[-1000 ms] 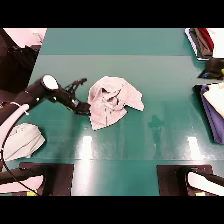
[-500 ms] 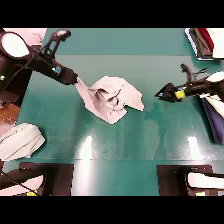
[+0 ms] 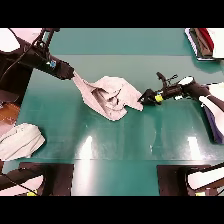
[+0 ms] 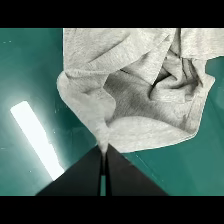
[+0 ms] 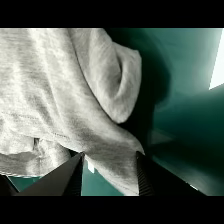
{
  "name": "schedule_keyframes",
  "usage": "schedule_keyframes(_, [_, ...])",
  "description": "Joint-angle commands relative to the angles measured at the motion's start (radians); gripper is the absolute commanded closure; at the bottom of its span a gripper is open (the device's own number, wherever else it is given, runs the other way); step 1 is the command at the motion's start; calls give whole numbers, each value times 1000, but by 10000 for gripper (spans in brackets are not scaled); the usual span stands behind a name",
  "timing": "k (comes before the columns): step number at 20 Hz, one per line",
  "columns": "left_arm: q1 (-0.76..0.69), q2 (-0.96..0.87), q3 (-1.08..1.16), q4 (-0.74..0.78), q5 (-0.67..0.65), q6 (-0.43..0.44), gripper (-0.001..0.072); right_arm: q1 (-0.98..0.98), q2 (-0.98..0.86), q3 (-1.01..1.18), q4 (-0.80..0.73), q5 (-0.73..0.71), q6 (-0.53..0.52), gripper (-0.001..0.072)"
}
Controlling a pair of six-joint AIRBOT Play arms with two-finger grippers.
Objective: Fold the shirts.
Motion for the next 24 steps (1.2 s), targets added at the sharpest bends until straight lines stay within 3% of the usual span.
schedule_keyframes(1, [0,0,2,2,-6,0,684,26,-19,9,1,-9,-5,336])
schedule_keyframes(2, [0,0,2,2,-6,-1,684,27,-19,9,2,-8,-7,425])
schedule_keyframes(3, [0,0,2,2,-7,-5,684,27,-18,9,4,-7,-28,618])
schedule_keyframes(4, [0,0,2,2,-6,-21,684,27,-14,8,4,-8,-40,700])
schedule_keyframes(9, [0,10,45,65,-9,-26,684,-8,136,26,0,-45,-42,703])
schedule_keyframes(12, [0,43,254,218,10,-49,684,-104,320,169,-2,-38,-41,703])
schedule_keyframes(15, [0,88,513,273,54,-53,684,-206,452,408,-1,-45,-38,703])
schedule_keyframes(18, [0,203,580,261,218,-53,684,-293,555,630,-8,-77,-39,703])
schedule_keyframes(24, [0,407,581,210,392,-53,684,-438,768,837,-216,-116,-38,703])
